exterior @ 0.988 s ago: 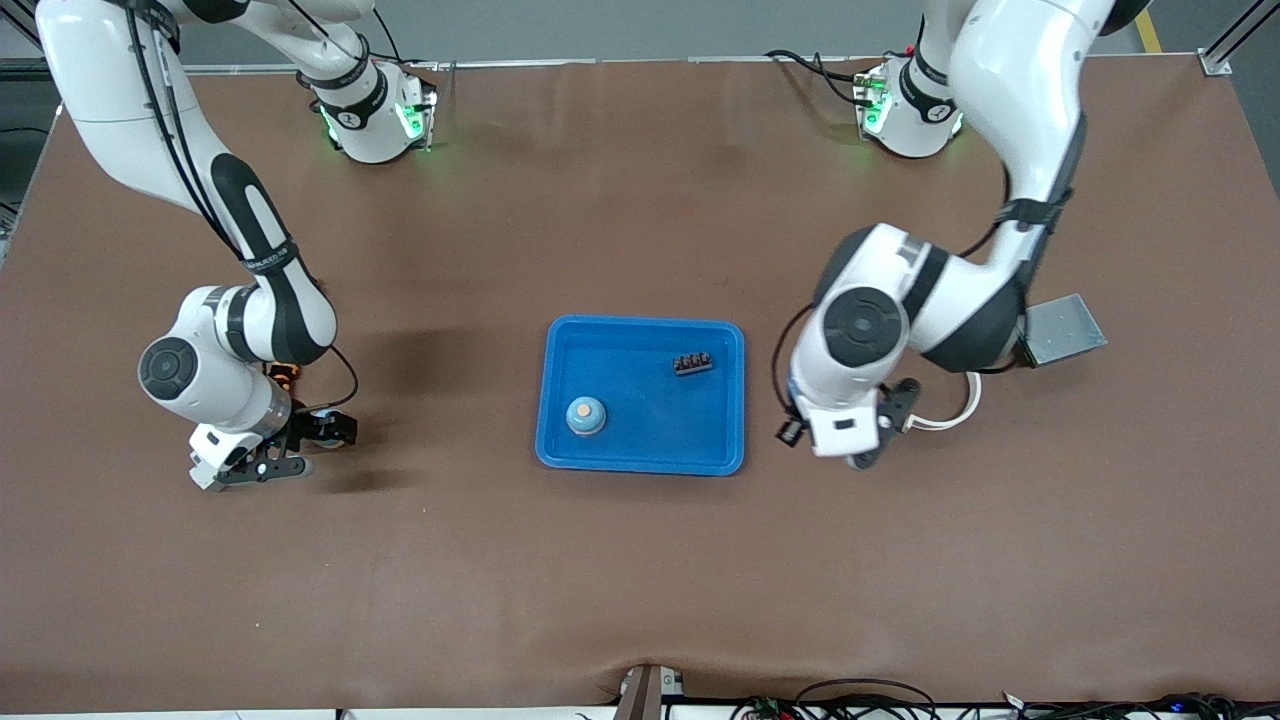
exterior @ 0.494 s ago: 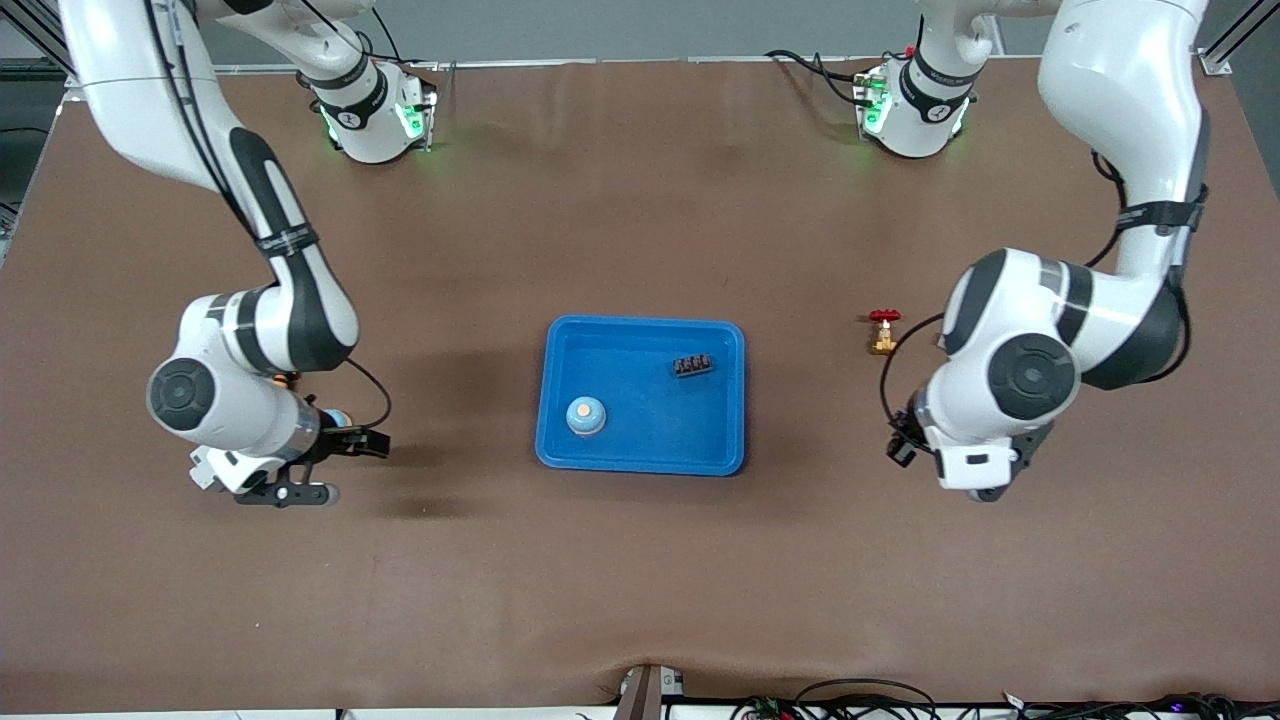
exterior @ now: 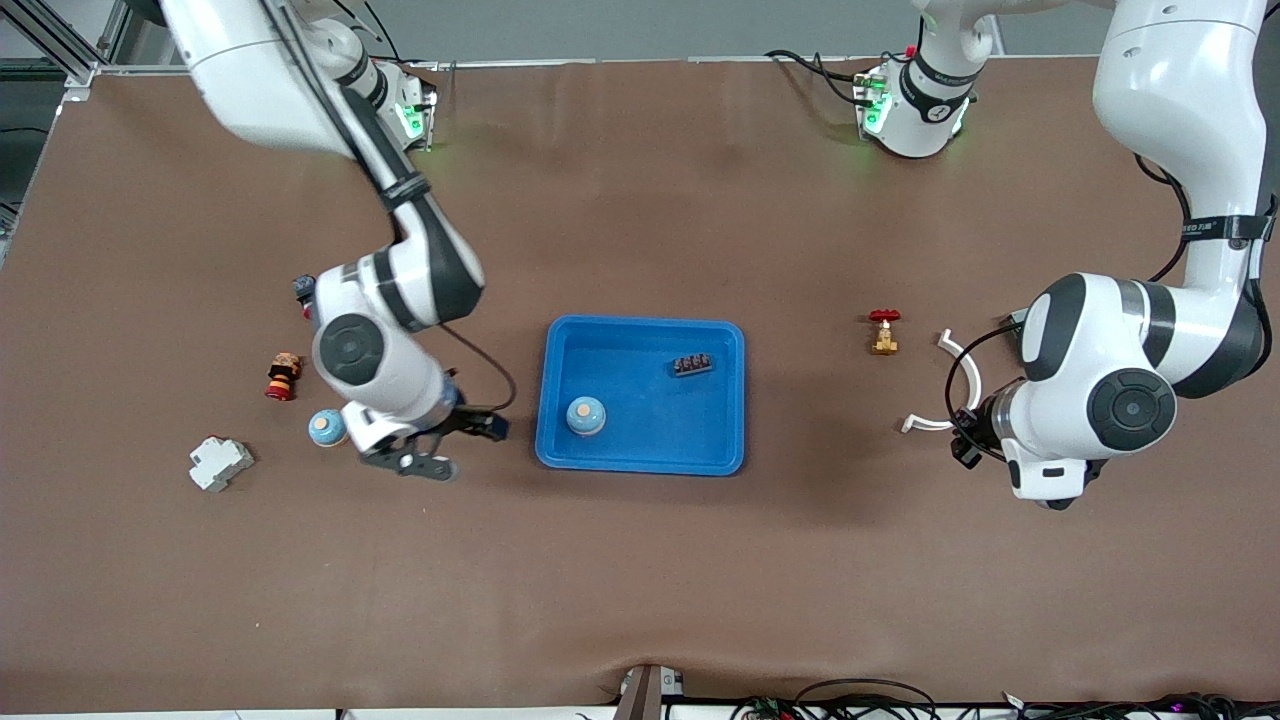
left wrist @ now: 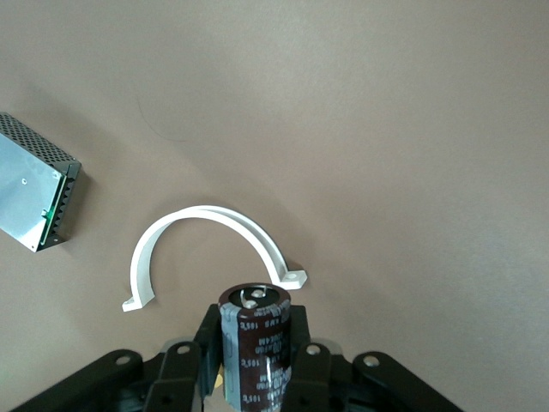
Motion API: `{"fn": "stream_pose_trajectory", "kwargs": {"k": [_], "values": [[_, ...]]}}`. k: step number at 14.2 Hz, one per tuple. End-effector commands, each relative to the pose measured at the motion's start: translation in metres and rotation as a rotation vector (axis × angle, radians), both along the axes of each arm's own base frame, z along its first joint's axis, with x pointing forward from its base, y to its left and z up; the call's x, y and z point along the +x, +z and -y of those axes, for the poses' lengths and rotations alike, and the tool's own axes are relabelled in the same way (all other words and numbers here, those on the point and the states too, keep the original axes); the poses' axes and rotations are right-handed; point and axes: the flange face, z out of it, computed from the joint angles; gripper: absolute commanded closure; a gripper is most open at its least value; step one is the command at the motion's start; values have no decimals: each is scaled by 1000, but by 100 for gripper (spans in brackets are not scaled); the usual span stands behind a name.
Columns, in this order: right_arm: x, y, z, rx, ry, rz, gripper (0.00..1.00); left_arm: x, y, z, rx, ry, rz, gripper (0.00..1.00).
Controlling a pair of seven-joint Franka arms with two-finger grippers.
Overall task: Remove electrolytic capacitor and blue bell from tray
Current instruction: 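Reach into the tray and grasp the second bell with the right gripper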
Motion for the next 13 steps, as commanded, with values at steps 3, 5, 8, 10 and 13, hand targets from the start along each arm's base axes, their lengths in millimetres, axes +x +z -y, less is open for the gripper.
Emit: {"fn": "stream_pose_trajectory", "kwargs": {"k": [3, 5, 8, 10, 13], "values": [[-43, -9, -87, -18, -112, -3, 0, -9, -5, -5, 26, -18, -25, 100], [-50, -25, -104, -20, -133, -2, 0, -11, -9, -10, 25, -18, -35, 100], [-53, -46, -118, -43, -147, 32, 0, -12, -13, -9, 24, -26, -43, 100], [-49, -54, -121, -50, -145, 36, 0, -12, -18, -10, 22, -25, -45, 100], [-41, -68, -125, -42, -148, 52, 0, -14, -16, -11, 18, -41, -56, 100]]}}
